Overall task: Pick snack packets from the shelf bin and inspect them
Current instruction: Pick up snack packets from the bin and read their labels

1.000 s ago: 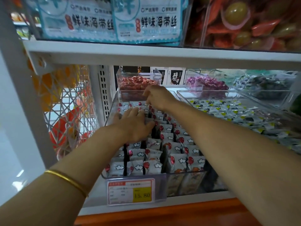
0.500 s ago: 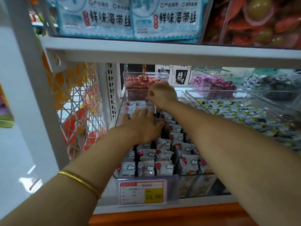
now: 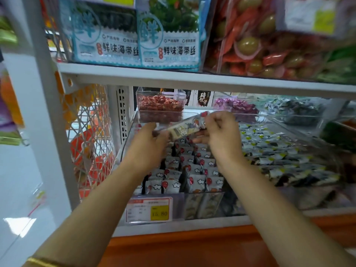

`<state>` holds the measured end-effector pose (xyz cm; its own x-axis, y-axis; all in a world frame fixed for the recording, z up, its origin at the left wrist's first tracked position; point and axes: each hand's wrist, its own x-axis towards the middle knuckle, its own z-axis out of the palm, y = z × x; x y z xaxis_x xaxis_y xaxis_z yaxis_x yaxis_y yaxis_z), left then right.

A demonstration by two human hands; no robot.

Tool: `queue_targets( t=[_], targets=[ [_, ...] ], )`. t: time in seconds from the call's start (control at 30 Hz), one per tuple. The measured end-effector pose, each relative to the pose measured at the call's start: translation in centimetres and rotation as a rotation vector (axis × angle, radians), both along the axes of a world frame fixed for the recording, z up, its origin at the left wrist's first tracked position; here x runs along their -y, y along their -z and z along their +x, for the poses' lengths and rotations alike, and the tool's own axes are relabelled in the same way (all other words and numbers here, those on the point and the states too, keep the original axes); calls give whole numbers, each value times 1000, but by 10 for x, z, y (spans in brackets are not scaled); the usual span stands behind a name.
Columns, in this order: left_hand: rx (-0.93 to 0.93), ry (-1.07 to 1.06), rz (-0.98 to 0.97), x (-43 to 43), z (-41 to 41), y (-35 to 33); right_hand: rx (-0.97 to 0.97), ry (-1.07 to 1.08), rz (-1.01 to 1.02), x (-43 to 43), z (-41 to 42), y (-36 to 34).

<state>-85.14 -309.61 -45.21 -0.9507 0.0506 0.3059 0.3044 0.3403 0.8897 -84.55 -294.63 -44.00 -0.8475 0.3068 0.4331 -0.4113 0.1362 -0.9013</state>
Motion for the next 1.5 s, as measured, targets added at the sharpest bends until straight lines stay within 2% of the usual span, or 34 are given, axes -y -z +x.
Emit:
queue_targets(
  t=[0.13, 0.23, 0.4, 0.6, 0.73, 0.87, 1.03, 1.13, 1.27, 1.37, 1.5],
  targets=[
    [112, 64, 200, 8, 16, 0, 84, -167, -277, -14, 26, 5],
    [214, 161, 447, 13, 22, -1, 145, -345, -442, -20, 37, 7],
    [308, 252, 761, 16, 23, -3, 168, -430, -521, -25, 42, 12],
    [353, 317, 920, 15, 21, -2, 154, -427, -529, -29, 39, 15],
    [328, 297, 926, 14, 23, -3, 119, -365, -515, -29, 39, 16],
    [229, 230, 793, 10, 26, -3, 88, -316, -404, -29, 41, 15],
    [235, 292, 775, 11, 27, -4, 37, -183, -116, -27, 42, 17],
    [252, 350, 738, 11, 28, -3, 2, -159, -135, -27, 41, 17],
    [184, 319, 635, 9, 28, -2, 18, -175, -80, -29, 41, 16],
    [129, 301, 547, 11, 26, -1, 38, -129, -3, -30, 40, 17],
    [63, 296, 387, 13, 28, -1, 16, -63, 3, -31, 41, 15]
  ],
)
